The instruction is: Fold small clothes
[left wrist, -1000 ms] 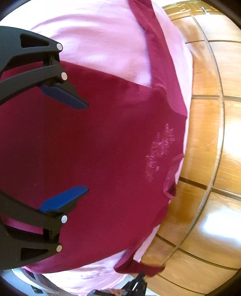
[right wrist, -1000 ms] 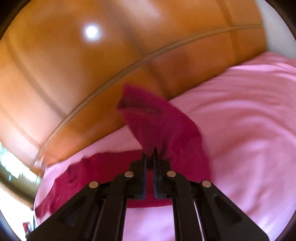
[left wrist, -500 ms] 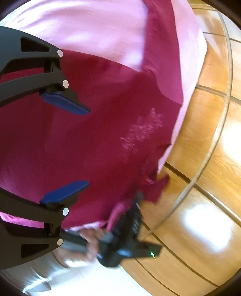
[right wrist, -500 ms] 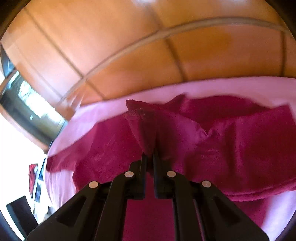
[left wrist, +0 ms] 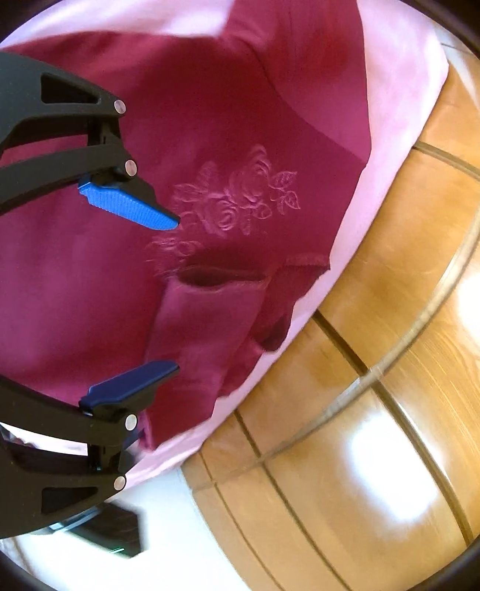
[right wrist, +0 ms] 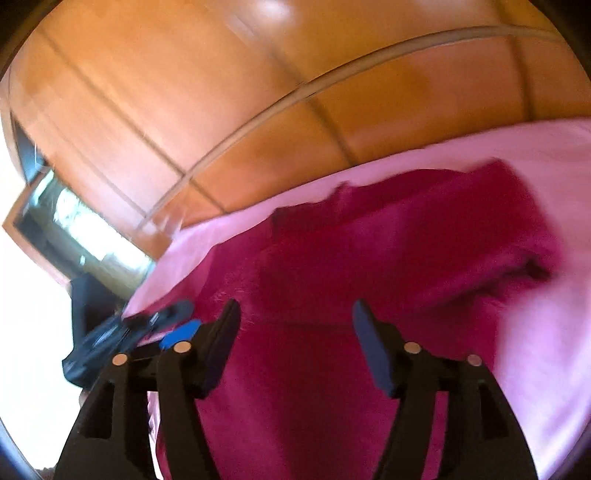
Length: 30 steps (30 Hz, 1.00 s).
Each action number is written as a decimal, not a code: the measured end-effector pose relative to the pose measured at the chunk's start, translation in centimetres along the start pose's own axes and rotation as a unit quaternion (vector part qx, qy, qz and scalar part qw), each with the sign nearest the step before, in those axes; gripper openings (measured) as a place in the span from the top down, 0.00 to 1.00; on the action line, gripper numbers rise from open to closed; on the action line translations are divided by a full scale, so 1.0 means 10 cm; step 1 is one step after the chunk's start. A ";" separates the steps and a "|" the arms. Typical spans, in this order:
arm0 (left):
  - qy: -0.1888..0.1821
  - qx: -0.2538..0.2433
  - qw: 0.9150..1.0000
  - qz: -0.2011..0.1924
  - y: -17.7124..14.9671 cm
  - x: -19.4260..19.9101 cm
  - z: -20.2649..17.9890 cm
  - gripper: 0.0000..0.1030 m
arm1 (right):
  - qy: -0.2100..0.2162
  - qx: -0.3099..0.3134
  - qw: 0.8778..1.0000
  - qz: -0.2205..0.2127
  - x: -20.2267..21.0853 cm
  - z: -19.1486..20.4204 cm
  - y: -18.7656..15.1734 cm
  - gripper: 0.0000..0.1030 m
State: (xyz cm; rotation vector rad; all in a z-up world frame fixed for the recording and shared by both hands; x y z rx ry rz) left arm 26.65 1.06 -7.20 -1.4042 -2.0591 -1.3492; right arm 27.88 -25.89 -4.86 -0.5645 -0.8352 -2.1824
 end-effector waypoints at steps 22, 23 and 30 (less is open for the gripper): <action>-0.003 -0.034 0.997 -0.073 0.93 0.28 -0.12 0.91 | 0.169 -0.295 0.940 -0.043 -0.10 -0.71 0.63 0.02; 0.005 -0.035 0.997 -0.075 0.94 0.31 -0.07 0.91 | 0.161 -0.290 0.942 -0.042 -0.15 -0.69 0.63 0.02; 0.106 -0.021 0.994 -0.015 0.61 0.01 0.60 0.92 | 0.117 -0.243 0.963 -0.030 -0.26 -0.62 0.48 0.03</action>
Point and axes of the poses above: each gripper's, at about its wrist camera, not at the fingertips, and x roughly against the way its jaws point, z to its left, y to its top, the point moved 8 cm from there along -x, roughly the way its jaws point, and after that the axes turned 11 degrees about -x, right-handed, at the moved point
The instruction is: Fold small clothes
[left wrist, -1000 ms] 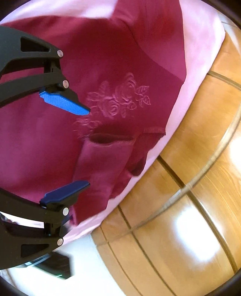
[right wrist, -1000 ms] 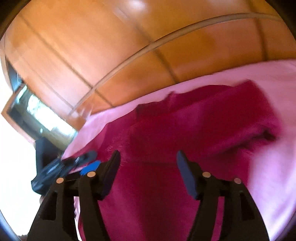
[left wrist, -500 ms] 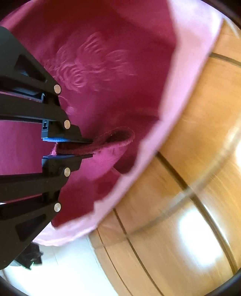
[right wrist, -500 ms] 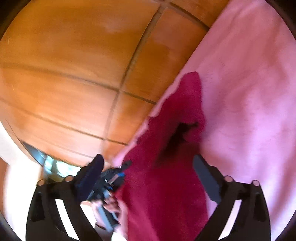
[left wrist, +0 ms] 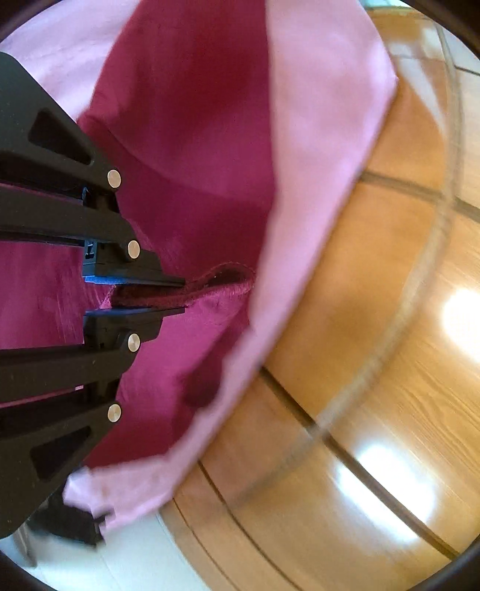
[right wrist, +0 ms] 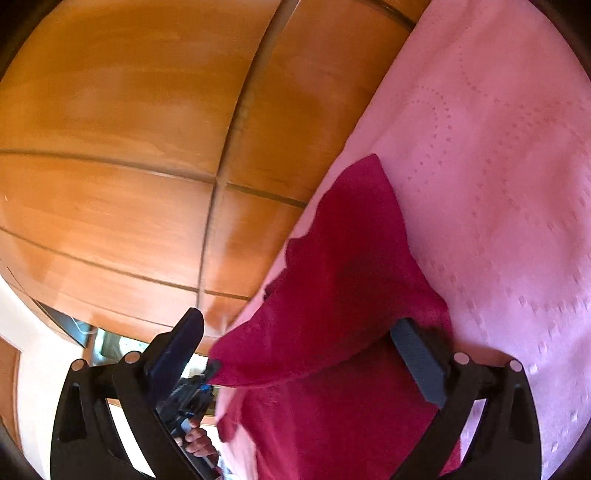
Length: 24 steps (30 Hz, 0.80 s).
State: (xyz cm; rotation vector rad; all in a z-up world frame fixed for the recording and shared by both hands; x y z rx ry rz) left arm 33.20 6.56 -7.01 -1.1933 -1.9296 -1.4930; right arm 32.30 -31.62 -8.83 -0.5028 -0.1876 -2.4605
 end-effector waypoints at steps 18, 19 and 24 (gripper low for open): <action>0.057 -0.017 0.998 -0.010 -0.22 -0.07 0.20 0.92 | -0.248 0.307 0.919 0.024 -0.39 0.15 -0.48 0.14; 0.070 -0.025 0.997 -0.011 -0.20 -0.09 0.23 0.92 | -0.260 0.313 0.913 0.029 -0.45 0.07 -0.54 0.14; 0.101 -0.046 0.994 0.008 -0.30 -0.19 0.30 0.88 | -0.311 0.396 0.864 -0.012 -0.54 -0.13 -0.73 0.11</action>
Point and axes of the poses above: each gripper's, at about its wrist camera, not at the fingertips, and x roughly against the way its jaws point, z to its left, y to its top, the point moved 8 cm from there along -x, roughly the way its jaws point, and after that the axes turned 11 degrees about -x, right-handed, at the moved point
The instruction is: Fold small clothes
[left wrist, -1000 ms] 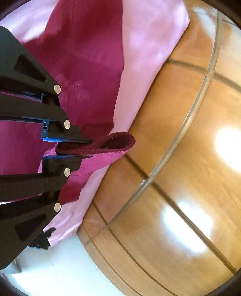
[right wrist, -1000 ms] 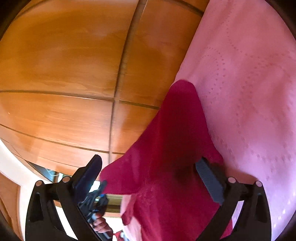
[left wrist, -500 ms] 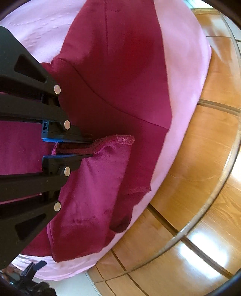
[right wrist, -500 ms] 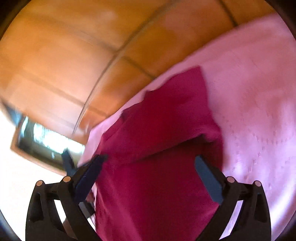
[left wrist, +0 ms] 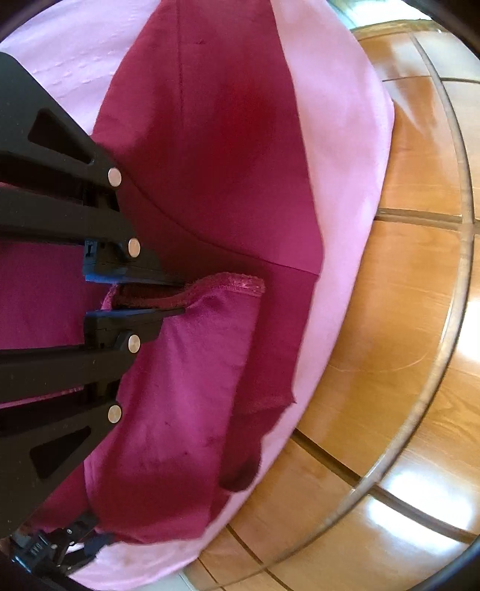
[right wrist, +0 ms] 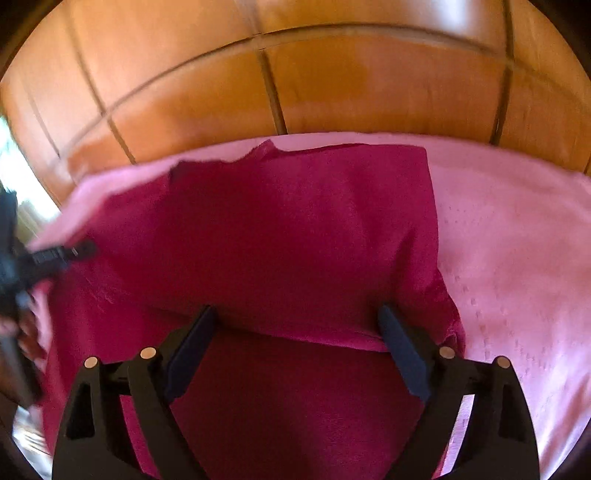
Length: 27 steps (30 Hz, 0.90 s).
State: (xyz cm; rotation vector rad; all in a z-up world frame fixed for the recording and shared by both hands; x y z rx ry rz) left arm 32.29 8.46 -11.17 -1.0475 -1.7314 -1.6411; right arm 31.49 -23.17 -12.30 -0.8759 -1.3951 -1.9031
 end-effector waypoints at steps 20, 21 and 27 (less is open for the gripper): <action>0.060 0.339 0.932 -0.112 -1.06 1.52 2.73 0.35 | -0.036 0.033 0.999 -0.009 -0.05 0.09 0.00 0.02; 0.067 0.360 0.923 -0.118 -1.11 1.58 2.92 0.35 | -0.035 0.033 0.999 -0.011 -0.05 0.09 0.00 0.02; 0.047 0.467 0.871 -0.144 -1.29 1.68 3.77 0.36 | -0.037 0.036 0.999 -0.017 -0.05 0.11 -0.01 0.02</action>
Point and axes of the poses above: each gripper's, at about its wrist camera, not at the fingertips, and x roughly against the way its jaws point, z to its left, y to its top, the point moved 8 cm from there along -x, roughly the way its jaws point, and after that the axes turned 11 degrees about -x, right-handed, at the moved point
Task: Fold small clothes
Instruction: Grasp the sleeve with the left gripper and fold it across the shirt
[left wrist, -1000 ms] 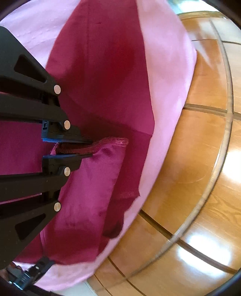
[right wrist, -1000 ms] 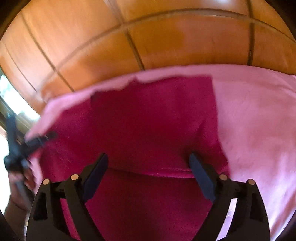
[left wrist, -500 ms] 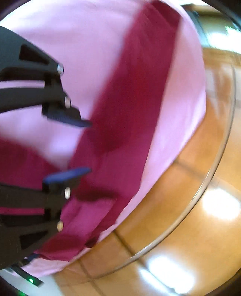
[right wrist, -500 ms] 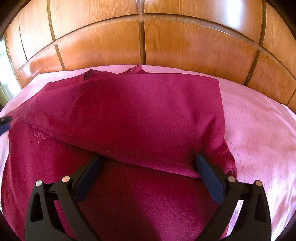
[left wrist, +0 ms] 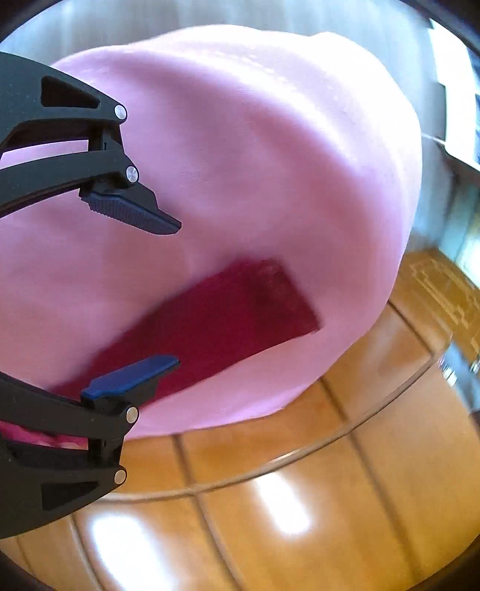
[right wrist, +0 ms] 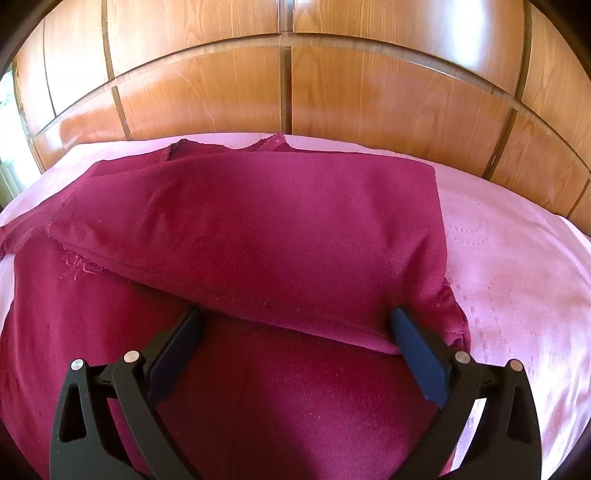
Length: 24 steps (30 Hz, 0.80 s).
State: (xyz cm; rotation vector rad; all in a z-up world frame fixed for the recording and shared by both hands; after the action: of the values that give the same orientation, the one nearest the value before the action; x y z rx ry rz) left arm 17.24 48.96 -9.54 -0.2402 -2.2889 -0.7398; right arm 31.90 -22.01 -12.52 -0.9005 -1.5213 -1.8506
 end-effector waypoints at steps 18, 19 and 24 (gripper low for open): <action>-0.039 -0.104 0.994 -0.004 0.11 -0.03 -0.79 0.94 | -0.006 0.006 1.000 -0.004 -0.02 0.01 0.00 0.02; -0.055 -0.116 0.992 -0.004 0.04 0.02 -0.95 0.94 | -0.006 0.006 1.000 -0.004 -0.02 0.01 0.00 0.02; -0.122 -0.194 0.973 0.021 -0.62 0.13 -1.83 0.94 | -0.003 0.004 1.000 -0.004 -0.02 0.01 0.00 0.02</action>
State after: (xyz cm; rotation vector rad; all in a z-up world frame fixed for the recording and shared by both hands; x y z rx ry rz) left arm 24.48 33.41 -0.68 -0.5878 -2.3375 -1.1904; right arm 32.08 -21.89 -12.63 -0.8987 -1.5379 -1.8479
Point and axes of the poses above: each gripper's, at about its wrist camera, not at the fingertips, and x roughly against the way its jaws point, z to its left, y to its top, the point moved 8 cm from there along -x, roughly the way its jaws point, and after that the axes turned 11 degrees about -x, right-handed, at the moved point
